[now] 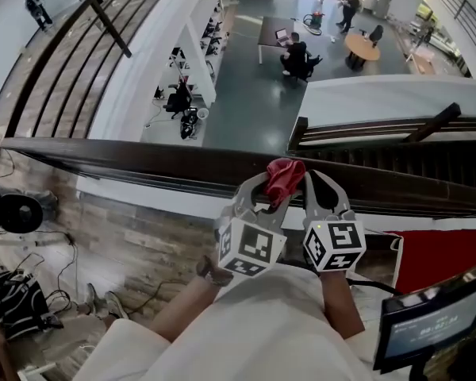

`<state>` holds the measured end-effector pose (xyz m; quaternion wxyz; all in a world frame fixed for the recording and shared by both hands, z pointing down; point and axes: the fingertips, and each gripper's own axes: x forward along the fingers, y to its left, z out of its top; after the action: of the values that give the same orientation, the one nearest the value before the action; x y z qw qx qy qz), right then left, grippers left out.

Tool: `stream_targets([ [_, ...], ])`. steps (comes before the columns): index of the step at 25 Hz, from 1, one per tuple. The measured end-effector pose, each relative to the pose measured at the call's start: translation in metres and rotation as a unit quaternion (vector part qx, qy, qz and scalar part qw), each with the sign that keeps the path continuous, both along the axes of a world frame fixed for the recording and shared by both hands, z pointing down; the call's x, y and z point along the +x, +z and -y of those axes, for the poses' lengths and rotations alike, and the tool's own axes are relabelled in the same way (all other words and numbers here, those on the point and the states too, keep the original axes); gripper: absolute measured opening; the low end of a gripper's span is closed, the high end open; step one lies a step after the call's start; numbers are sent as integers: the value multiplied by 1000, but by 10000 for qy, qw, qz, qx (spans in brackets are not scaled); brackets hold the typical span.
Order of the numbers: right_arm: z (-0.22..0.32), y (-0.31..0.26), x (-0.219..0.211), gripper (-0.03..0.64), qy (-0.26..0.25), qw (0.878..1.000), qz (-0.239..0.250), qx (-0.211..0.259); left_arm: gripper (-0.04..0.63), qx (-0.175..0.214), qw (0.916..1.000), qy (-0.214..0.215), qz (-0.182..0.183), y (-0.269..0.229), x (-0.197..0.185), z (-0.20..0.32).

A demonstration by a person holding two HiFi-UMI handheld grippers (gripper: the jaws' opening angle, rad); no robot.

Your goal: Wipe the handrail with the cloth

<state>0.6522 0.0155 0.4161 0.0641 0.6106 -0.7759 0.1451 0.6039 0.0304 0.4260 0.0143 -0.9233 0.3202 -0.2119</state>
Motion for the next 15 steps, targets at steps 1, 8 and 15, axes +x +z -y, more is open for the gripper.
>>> stream_targets([
  [1, 1, 0, 1, 3, 27, 10000, -36, -5, 116, 18, 10000, 17, -28, 1, 0, 0],
  [8, 3, 1, 2, 3, 317, 9995, -49, -67, 117, -291, 9993, 106, -227, 1, -17, 10],
  [15, -1, 5, 5, 3, 551, 9984, -121, -67, 118, -391, 9989, 22, -265, 5, -38, 13],
])
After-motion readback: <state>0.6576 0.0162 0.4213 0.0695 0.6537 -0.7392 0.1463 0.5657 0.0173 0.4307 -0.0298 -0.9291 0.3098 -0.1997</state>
